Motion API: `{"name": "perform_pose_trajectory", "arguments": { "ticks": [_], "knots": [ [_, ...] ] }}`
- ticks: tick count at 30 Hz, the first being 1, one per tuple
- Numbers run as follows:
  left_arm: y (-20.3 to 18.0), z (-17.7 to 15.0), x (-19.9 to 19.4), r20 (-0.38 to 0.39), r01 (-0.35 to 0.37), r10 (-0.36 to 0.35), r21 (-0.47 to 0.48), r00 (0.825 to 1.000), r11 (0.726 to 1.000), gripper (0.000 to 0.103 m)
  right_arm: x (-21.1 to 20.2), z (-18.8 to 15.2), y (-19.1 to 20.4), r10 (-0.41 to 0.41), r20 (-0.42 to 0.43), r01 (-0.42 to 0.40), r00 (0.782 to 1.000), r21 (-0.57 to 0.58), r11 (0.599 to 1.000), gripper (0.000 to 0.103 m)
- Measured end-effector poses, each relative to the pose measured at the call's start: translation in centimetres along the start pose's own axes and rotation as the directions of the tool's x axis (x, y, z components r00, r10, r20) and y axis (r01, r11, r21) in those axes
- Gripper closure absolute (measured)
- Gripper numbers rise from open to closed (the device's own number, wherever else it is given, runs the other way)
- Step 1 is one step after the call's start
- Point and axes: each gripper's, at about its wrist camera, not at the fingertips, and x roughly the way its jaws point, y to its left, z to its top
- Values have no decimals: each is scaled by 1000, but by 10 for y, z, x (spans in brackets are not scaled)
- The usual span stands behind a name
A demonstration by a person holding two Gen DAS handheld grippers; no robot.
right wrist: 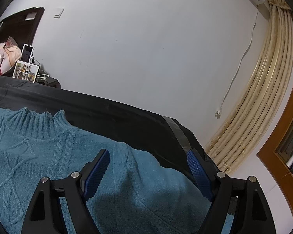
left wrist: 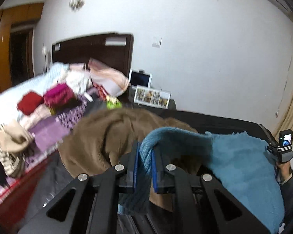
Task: Fold clothes
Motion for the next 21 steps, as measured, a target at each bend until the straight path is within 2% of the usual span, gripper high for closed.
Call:
{"name": "perform_pose_trajectory", "arguments": {
  "ticks": [4,6,10,15,18,21],
  "knots": [
    [-7,16,-6,20,-29,29,25,999,999,91,-1,0,0,-2,4,2,1000,0,1000,20],
    [-4,23,-2,18,-40,40,6,999,999,91,-1,0,0,-3,6,3,1000,1,1000,20],
    [5,37,-5,40,-27,29,-63,999,998,91,-3,0,0,-6,10,6,1000,-2,1000,20],
    [-9,57,-24,104,-16,20,-39,994,999,91,-5,0,3,-12,16,12,1000,-14,1000,20],
    [-13,65,-19,99,-88,90,-18,991,996,91,-6,0,6,-15,21,16,1000,-26,1000,20],
    [-3,64,11,31,-195,195,-14,980,981,91,-7,0,8,-20,29,21,999,-38,999,20]
  ]
}}
